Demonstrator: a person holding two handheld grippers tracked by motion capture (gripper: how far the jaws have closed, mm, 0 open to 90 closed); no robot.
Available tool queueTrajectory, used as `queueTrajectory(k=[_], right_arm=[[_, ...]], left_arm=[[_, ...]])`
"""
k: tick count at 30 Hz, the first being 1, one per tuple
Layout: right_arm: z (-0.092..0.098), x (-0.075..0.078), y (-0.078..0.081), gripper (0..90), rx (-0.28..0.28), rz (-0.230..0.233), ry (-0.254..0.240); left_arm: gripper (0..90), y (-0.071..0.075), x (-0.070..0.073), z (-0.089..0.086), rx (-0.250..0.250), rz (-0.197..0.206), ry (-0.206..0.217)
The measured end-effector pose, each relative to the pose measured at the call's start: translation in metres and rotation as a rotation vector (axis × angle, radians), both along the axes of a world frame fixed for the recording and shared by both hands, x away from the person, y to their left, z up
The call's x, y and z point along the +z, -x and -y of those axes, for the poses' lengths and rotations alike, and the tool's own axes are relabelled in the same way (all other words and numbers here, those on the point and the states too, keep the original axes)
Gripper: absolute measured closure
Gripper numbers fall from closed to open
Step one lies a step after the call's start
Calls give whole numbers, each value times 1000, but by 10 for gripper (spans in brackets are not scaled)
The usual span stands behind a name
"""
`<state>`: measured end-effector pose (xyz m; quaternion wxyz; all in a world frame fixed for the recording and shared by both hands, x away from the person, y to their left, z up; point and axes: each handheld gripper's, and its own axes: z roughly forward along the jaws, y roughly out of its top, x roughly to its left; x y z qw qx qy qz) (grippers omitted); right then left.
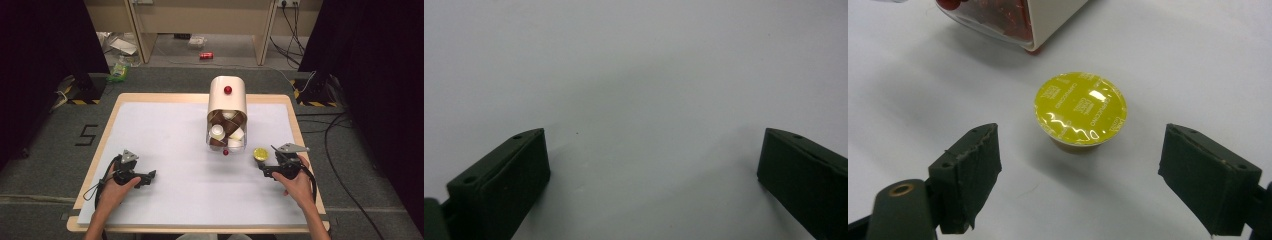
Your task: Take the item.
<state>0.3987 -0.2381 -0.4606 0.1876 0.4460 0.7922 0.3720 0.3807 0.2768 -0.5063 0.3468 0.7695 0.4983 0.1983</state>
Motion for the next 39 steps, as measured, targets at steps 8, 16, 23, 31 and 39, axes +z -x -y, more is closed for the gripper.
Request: queueTrajectory(k=[8, 16, 23, 31, 39], right_arm=[[1, 1, 13, 173, 11, 6, -2], [6, -4, 29, 173, 11, 1, 7], [11, -9, 40, 172, 10, -10, 17], [13, -11, 50, 171, 12, -18, 21], [16, -15, 57, 170, 15, -22, 31]], left_arm=[[0, 0, 0, 0, 1, 0, -1], [0, 0, 0, 0, 0, 1, -1], [0, 0, 0, 0, 1, 0, -1], [0, 0, 0, 0, 1, 1, -1], [0, 0, 0, 0, 1, 0, -2]])
